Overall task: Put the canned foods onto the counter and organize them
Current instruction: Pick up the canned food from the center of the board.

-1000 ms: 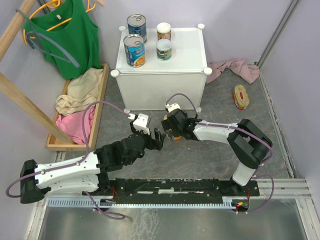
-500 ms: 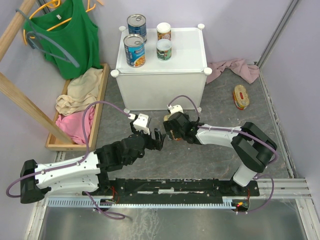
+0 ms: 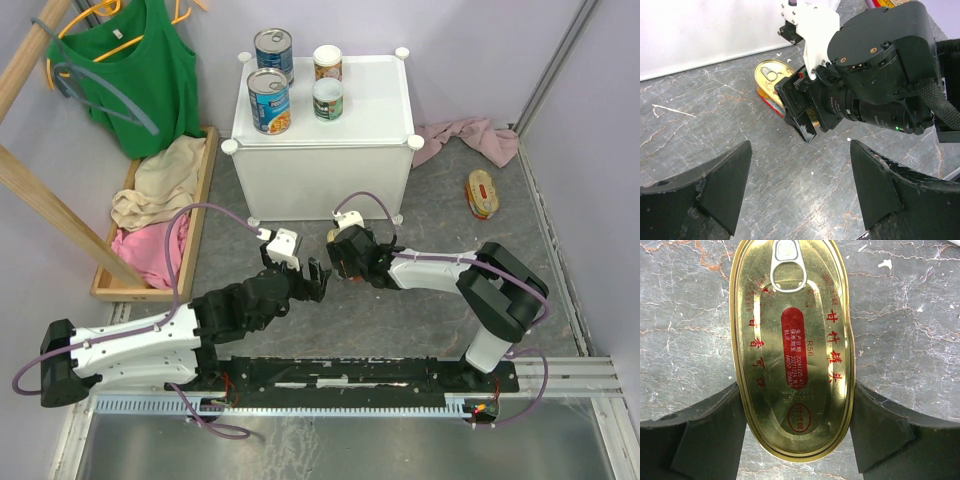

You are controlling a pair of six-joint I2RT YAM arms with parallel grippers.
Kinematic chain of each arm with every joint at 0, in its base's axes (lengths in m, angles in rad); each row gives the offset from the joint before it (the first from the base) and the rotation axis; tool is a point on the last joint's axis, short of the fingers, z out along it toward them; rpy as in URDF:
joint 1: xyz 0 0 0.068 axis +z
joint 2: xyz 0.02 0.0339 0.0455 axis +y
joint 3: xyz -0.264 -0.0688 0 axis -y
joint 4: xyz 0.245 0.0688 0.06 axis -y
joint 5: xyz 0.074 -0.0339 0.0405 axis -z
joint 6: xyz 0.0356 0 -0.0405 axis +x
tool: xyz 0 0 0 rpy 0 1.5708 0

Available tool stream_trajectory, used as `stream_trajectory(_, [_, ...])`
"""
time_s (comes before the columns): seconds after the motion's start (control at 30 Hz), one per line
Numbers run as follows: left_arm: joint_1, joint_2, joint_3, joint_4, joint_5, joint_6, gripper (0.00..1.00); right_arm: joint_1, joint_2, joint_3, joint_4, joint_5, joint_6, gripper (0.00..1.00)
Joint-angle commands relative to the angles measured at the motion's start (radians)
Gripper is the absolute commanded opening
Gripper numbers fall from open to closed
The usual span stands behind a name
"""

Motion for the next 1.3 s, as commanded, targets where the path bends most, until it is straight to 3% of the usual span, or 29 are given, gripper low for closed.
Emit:
stream_trajectory(0.0, [-0.003,-0.024,-0.013,0.035,-0.042,-0.035,0.86,0.004,-0.009,-0.005,0.008,0.009,0.015,0.40])
stream_trajectory(0.23, [-0.004,-0.036,-0.014,0.009,-0.069,-0.056,0.86,0.004,-0.083,-0.016,-0.009,-0.007,0.007,0.28])
stream_trajectory(0.6, [-0.003,-0.042,-0.018,-0.007,-0.093,-0.083,0.86,0.009,-0.203,-0.004,-0.065,-0.033,-0.026,0.23])
stream_trajectory(1.17, [-0.003,-0.022,-0.027,-0.003,-0.077,-0.106,0.86,0.013,-0.245,-0.043,-0.059,-0.051,-0.030,0.09])
stream_trajectory(1.27, [-0.003,-0.015,-0.029,-0.001,-0.073,-0.110,0.86,0.014,-0.267,-0.050,-0.056,-0.050,-0.032,0.01])
